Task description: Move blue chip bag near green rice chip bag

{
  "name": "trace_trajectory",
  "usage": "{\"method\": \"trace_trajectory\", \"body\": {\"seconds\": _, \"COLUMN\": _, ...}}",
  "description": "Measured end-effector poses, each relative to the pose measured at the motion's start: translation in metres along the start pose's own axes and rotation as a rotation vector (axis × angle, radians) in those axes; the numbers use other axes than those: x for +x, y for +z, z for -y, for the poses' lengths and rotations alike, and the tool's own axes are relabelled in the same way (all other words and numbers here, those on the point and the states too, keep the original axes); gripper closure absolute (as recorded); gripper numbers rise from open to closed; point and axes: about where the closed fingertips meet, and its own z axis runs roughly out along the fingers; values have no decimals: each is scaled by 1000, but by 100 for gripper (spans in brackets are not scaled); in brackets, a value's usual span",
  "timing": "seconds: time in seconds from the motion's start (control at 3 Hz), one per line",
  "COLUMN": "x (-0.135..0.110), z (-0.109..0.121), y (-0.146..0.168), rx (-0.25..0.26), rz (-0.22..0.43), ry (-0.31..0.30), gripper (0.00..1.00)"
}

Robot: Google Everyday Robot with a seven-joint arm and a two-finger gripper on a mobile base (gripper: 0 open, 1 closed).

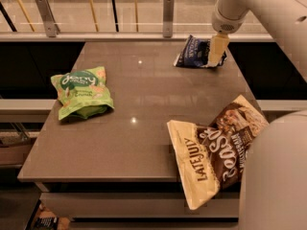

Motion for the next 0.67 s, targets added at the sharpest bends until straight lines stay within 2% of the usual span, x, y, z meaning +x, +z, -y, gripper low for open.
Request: {"method": "trace_trajectory", "body": {"seconds": 0.67, "x": -3, "z": 1, "y": 24, "rx": -37, "rz": -28, "ry": 5, "gripper": 0}}
